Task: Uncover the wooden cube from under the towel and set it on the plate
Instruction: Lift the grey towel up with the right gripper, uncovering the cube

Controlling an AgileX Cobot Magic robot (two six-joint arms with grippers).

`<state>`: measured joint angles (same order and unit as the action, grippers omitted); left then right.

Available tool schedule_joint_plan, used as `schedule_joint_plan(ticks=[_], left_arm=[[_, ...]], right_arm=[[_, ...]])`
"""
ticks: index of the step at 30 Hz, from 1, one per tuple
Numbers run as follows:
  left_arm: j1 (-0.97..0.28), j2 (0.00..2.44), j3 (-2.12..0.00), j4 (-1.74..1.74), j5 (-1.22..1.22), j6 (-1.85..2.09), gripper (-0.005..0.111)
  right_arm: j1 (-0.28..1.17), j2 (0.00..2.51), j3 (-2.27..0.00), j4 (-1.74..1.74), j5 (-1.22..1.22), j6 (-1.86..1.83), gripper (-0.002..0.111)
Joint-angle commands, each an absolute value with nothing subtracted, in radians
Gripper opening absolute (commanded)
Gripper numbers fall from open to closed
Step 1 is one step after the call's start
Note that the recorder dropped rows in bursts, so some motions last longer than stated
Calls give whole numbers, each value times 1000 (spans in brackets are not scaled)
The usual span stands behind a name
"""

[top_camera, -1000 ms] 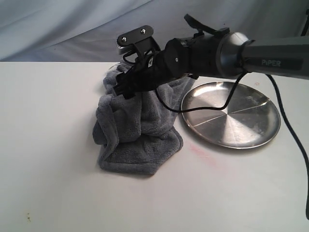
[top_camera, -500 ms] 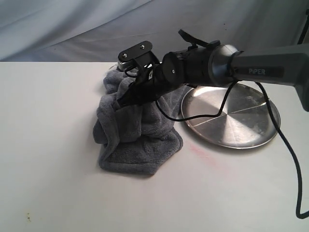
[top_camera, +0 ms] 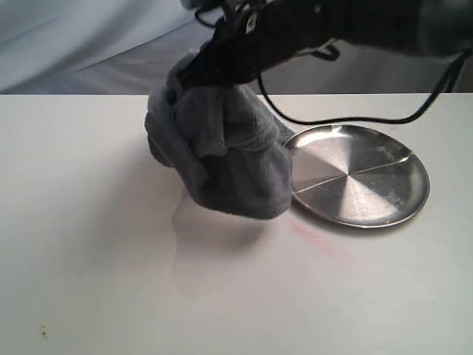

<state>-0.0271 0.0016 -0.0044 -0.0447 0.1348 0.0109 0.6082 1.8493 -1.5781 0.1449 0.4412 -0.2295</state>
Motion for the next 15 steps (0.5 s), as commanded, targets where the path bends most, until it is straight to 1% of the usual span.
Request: schedule_joint_plan(ticks=[1,5,10,15], left_arm=[[-28,0,0,-44,133,10,1],[-28,0,0,-44,133,10,1],[-28,0,0,-44,133,8,1],[-28,0,0,-44,133,8,1]], right_arm=[[609,1700,-1584,141,464,-263,0],[609,1613,-1584,144,482,-263,0],[609,1561,-1584,153,616,-263,0],[609,1550,-1584,293,668,-362,0]])
